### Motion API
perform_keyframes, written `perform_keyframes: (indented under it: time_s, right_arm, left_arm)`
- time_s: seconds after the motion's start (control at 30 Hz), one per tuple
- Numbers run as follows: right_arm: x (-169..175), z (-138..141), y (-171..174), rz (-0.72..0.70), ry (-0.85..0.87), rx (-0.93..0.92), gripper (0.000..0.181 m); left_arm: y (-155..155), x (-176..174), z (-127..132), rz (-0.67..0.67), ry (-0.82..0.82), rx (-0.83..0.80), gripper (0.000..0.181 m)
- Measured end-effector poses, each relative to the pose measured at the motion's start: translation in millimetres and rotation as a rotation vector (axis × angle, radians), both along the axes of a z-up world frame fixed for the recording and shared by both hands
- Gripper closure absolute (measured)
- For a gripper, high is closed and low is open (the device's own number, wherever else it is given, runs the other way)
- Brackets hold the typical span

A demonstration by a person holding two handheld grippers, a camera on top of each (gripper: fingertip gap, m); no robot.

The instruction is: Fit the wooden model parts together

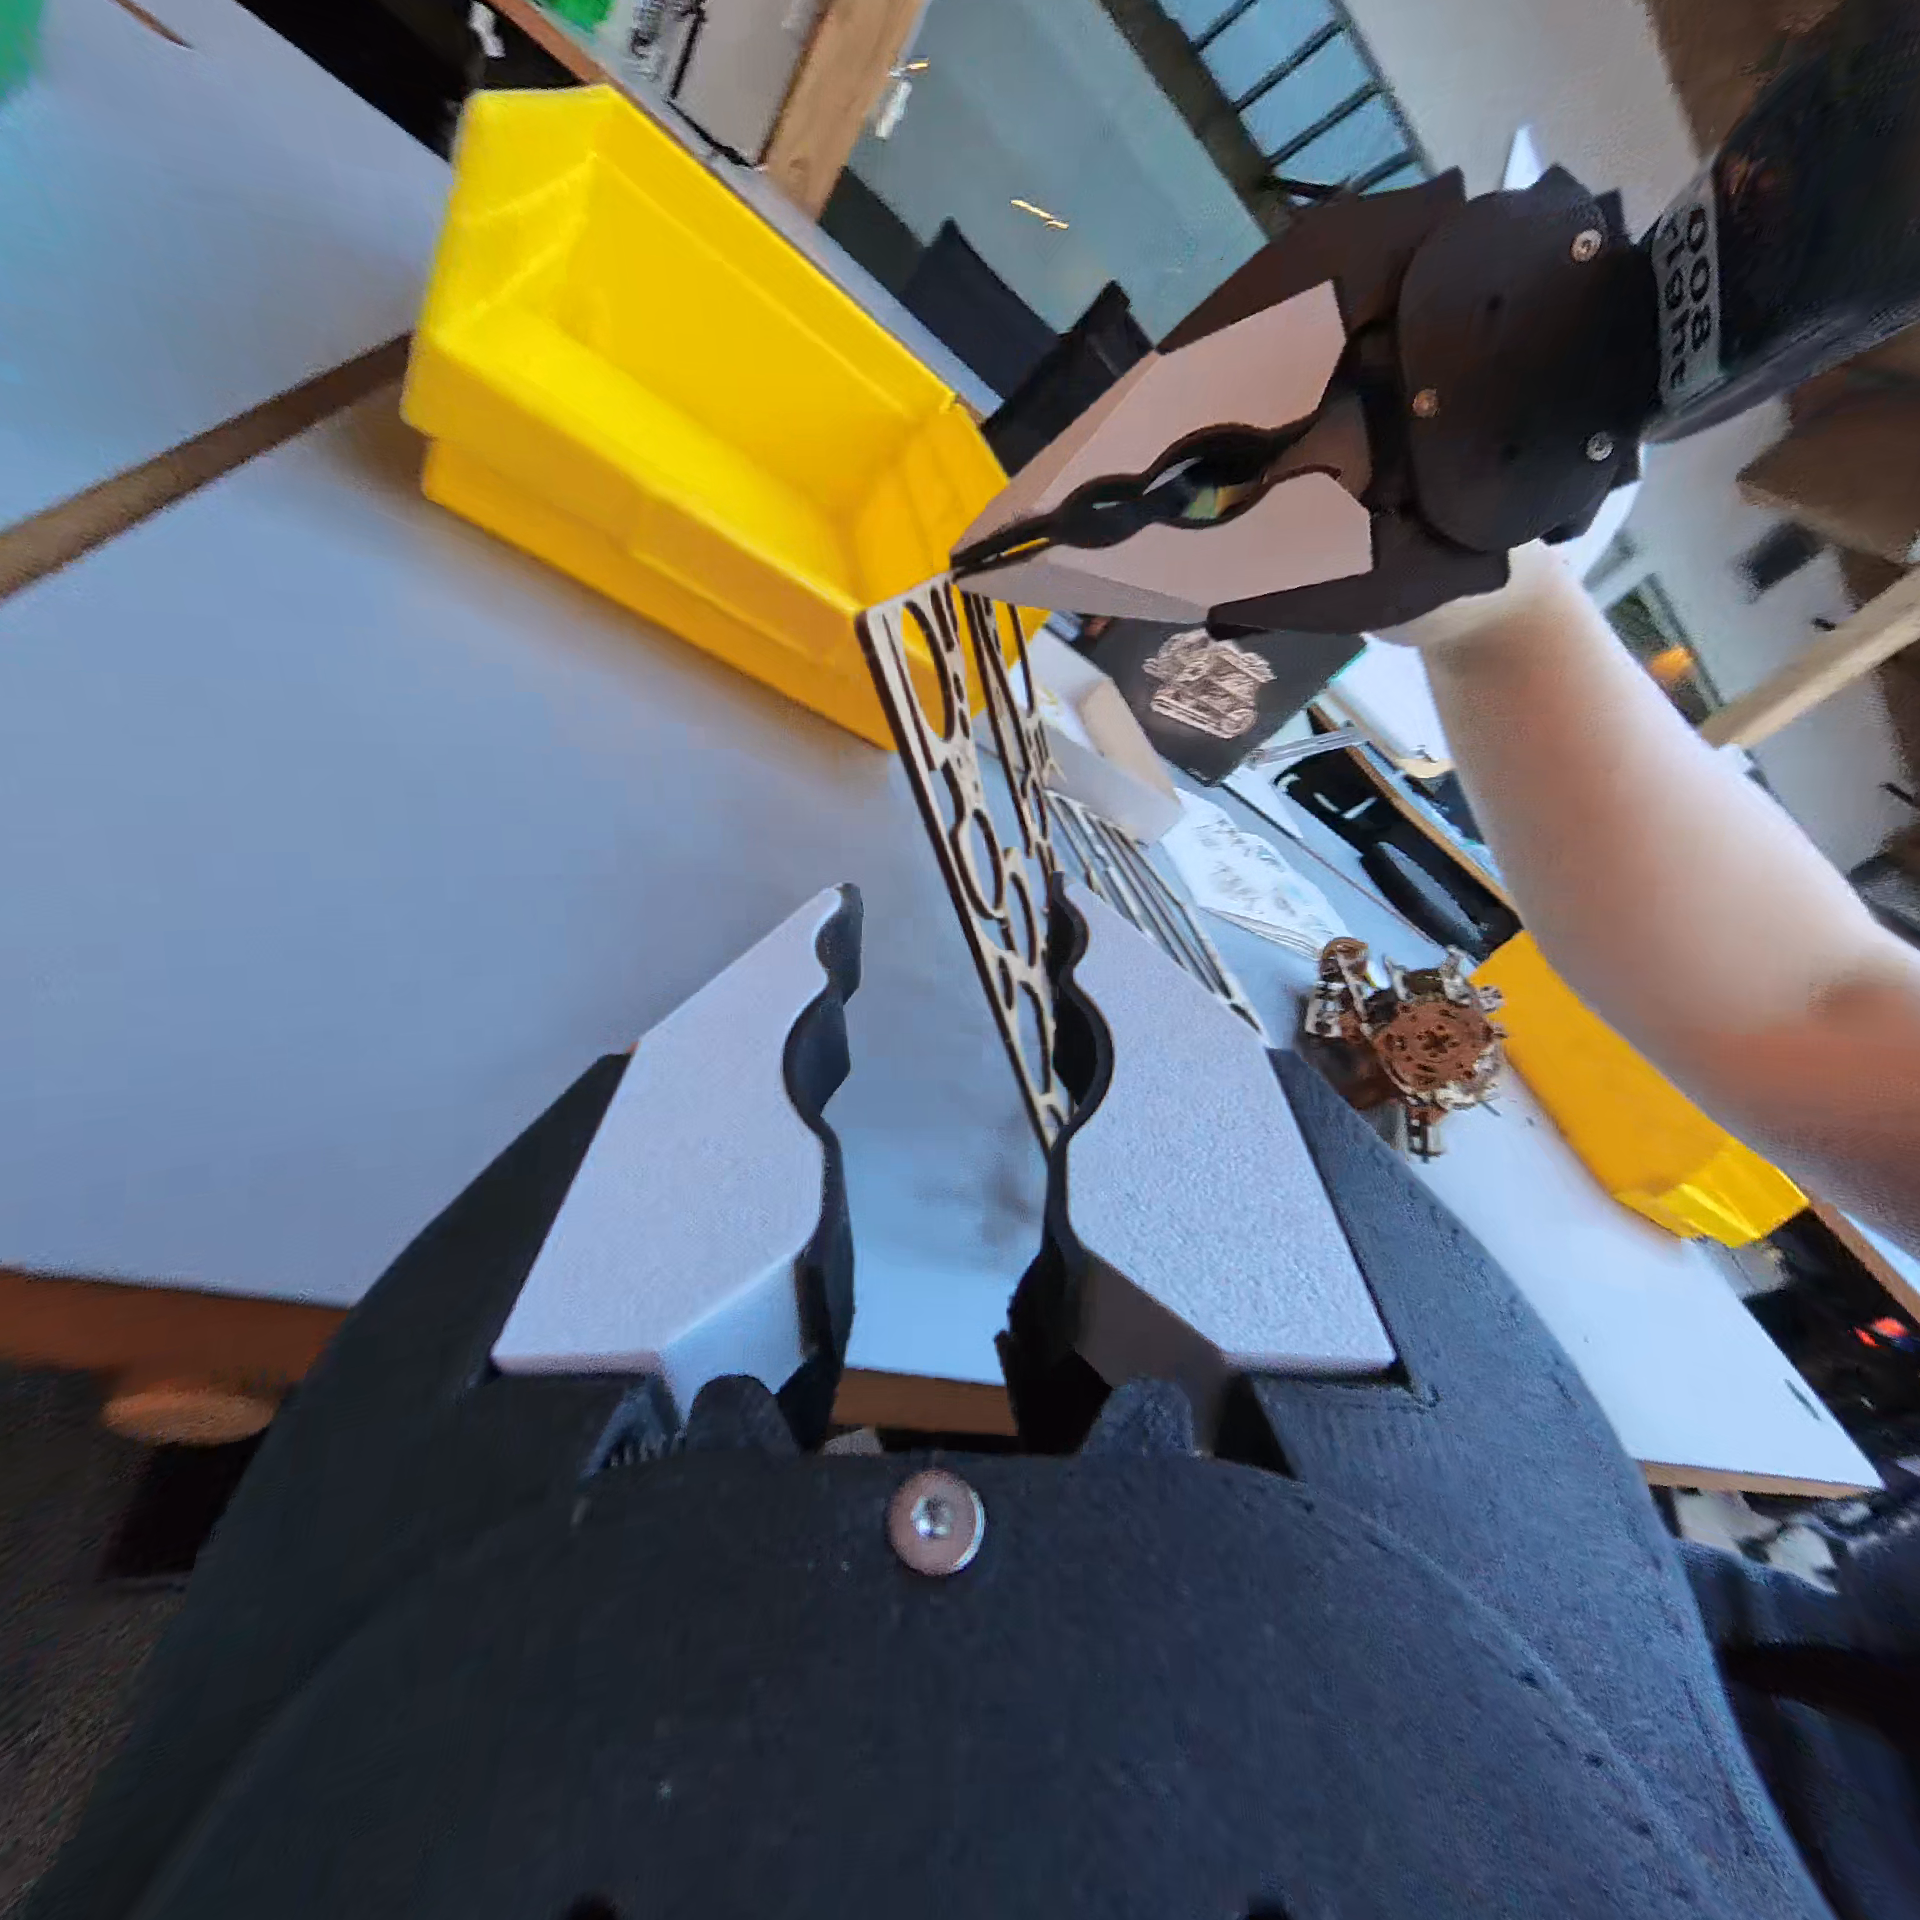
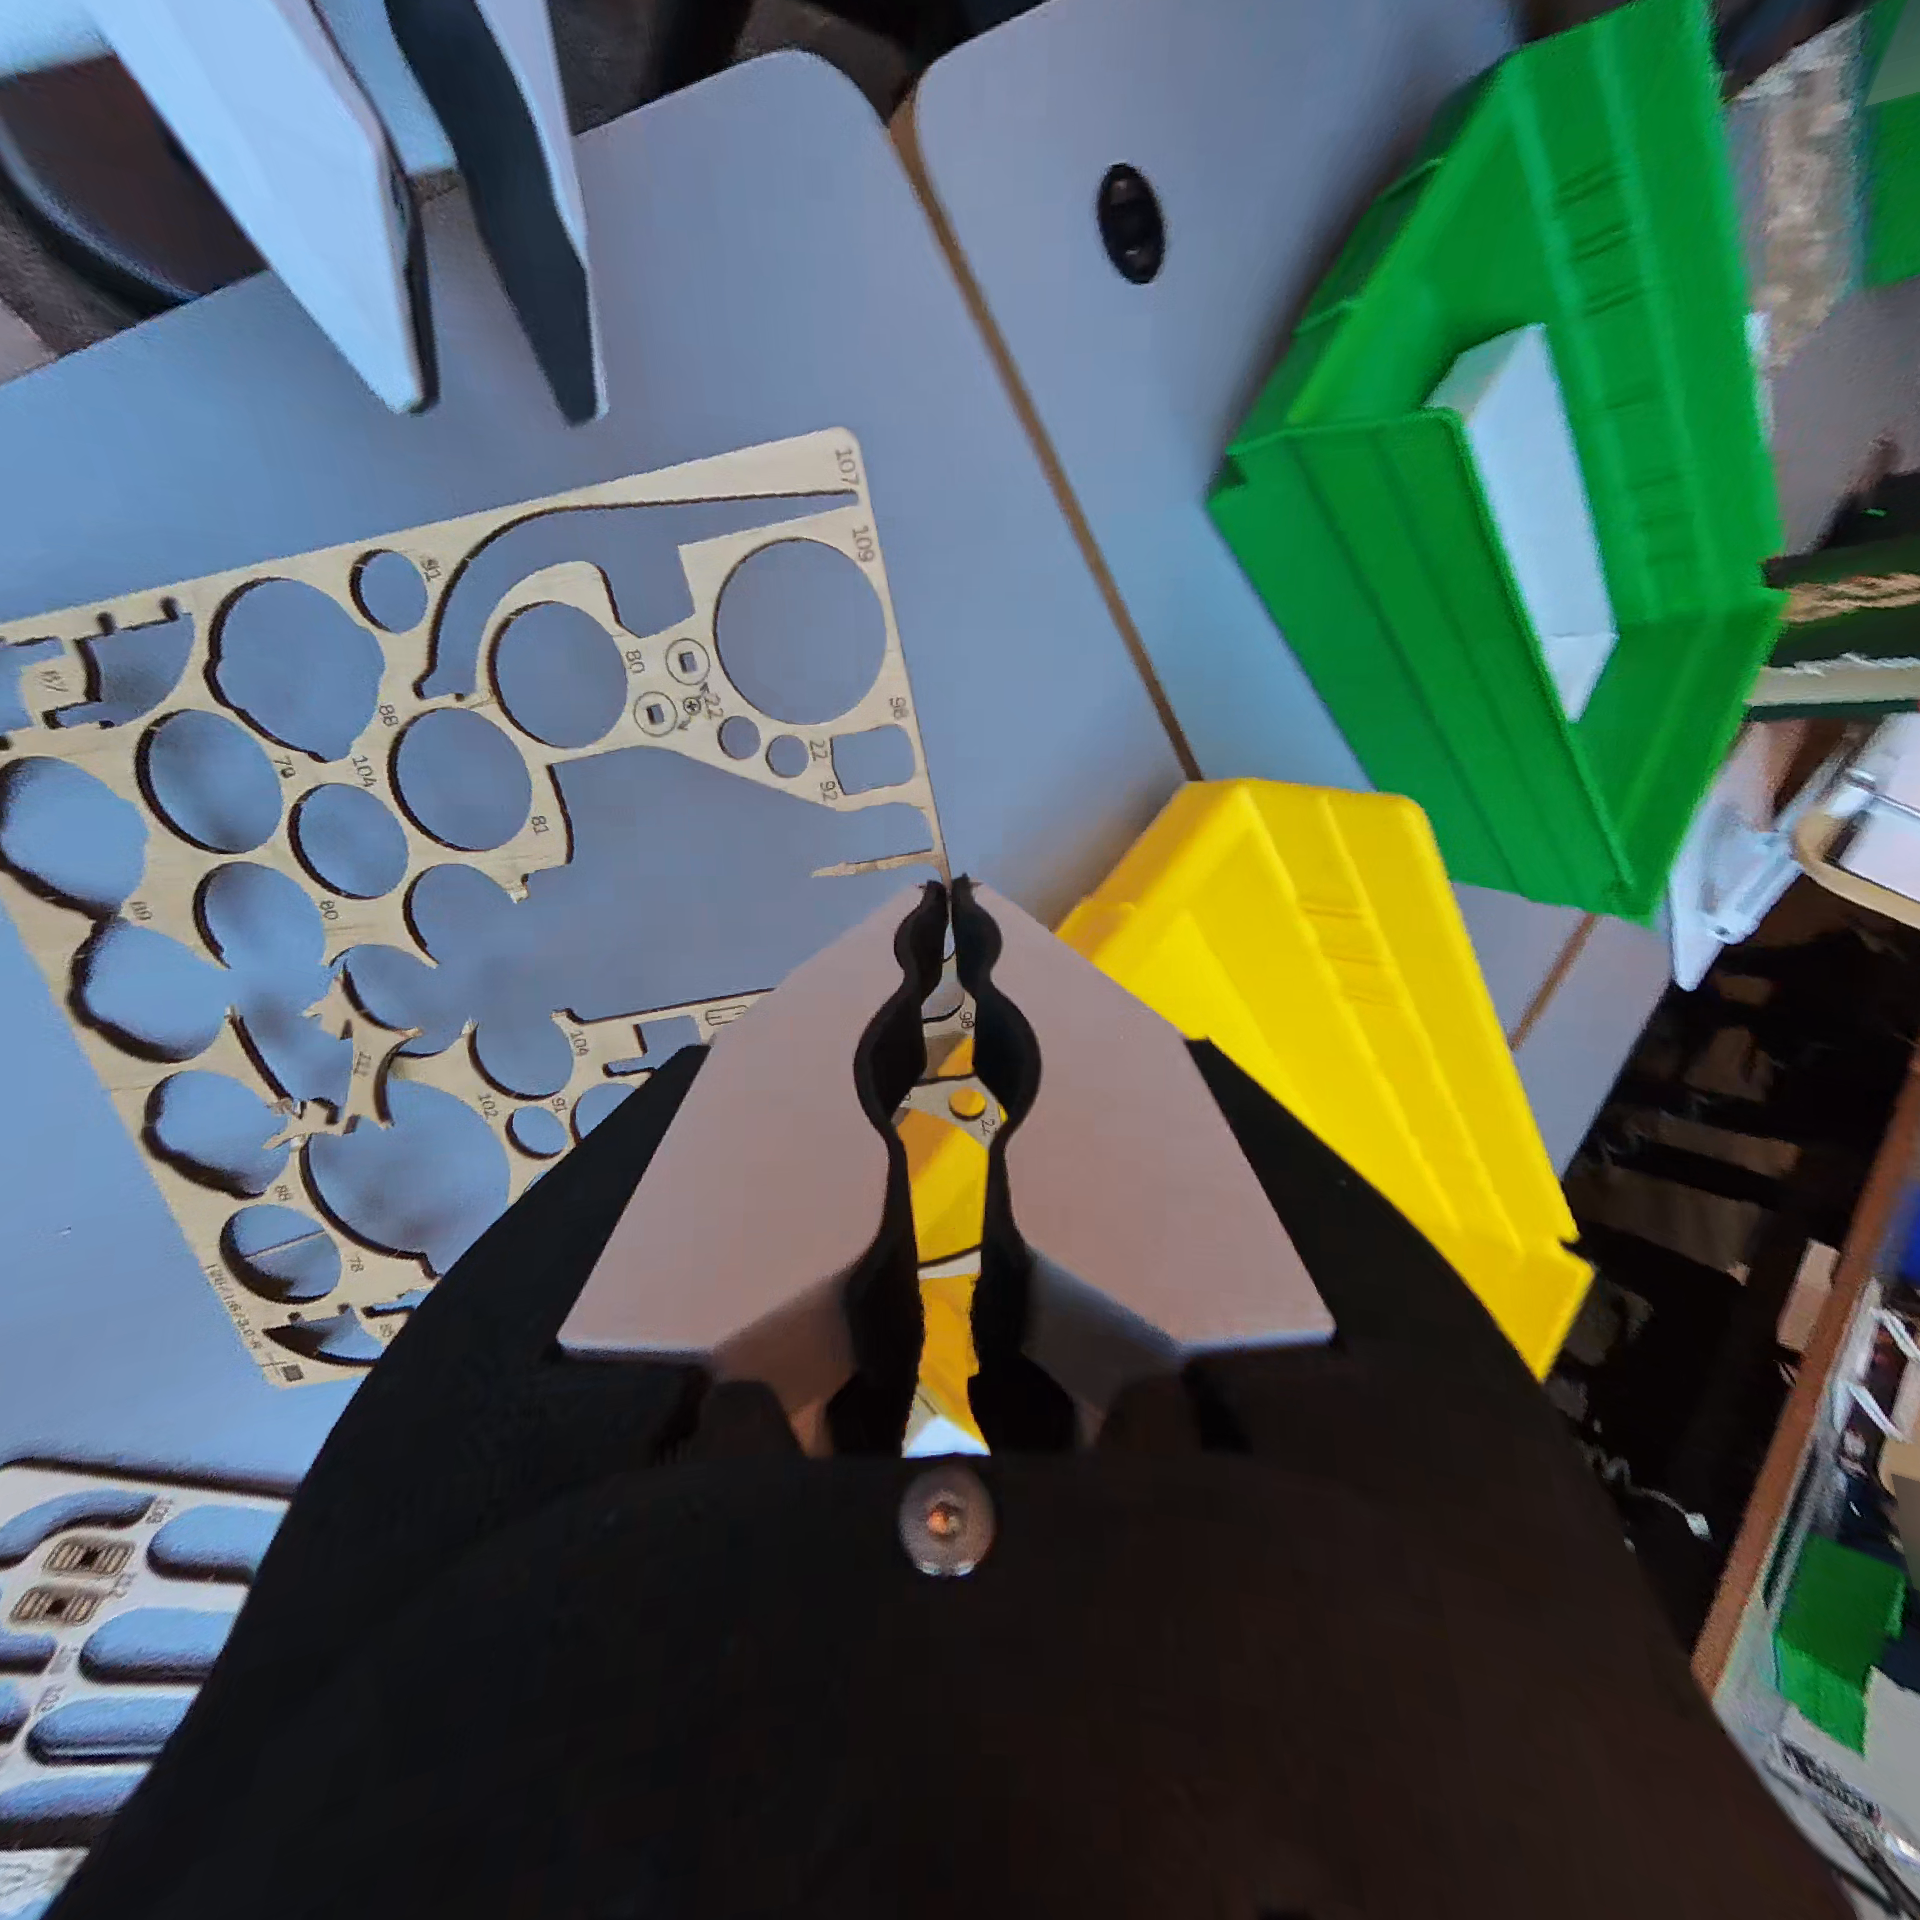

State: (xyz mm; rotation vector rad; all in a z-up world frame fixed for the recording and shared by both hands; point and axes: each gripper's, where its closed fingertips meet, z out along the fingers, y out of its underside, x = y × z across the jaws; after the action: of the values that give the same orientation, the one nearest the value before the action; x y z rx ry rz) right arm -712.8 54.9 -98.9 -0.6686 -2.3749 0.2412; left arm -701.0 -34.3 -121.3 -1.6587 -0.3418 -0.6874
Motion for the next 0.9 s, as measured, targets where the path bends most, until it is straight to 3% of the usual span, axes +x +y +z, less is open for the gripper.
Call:
perform_keyframes:
  time_s: [0.23,0.37,0.43,0.57,0.7,0.9]
  right_arm:
    - [24,32,0,-0.017,0.150,0.002,0.181]
    - [32,40,0,-0.036,0.208,0.002,0.181]
    - [37,43,2,-0.059,0.231,-0.020,0.179]
    - [59,56,6,-0.081,0.272,-0.117,0.154]
    - [91,76,28,-0.150,0.295,-0.162,0.147]
    - [163,114,38,-0.250,0.387,-0.219,0.147]
  left_arm:
    - [25,24,-3,-0.066,0.029,-0.051,0.146]
    - [28,44,6,-0.167,0.013,0.015,0.180]
    - [30,46,8,-0.173,0.023,0.033,0.181]
    - [29,52,14,-0.183,0.080,0.053,0.181]
    - [27,55,31,-0.211,0.071,0.085,0.181]
    - [28,56,82,-0.247,0.119,0.151,0.181]
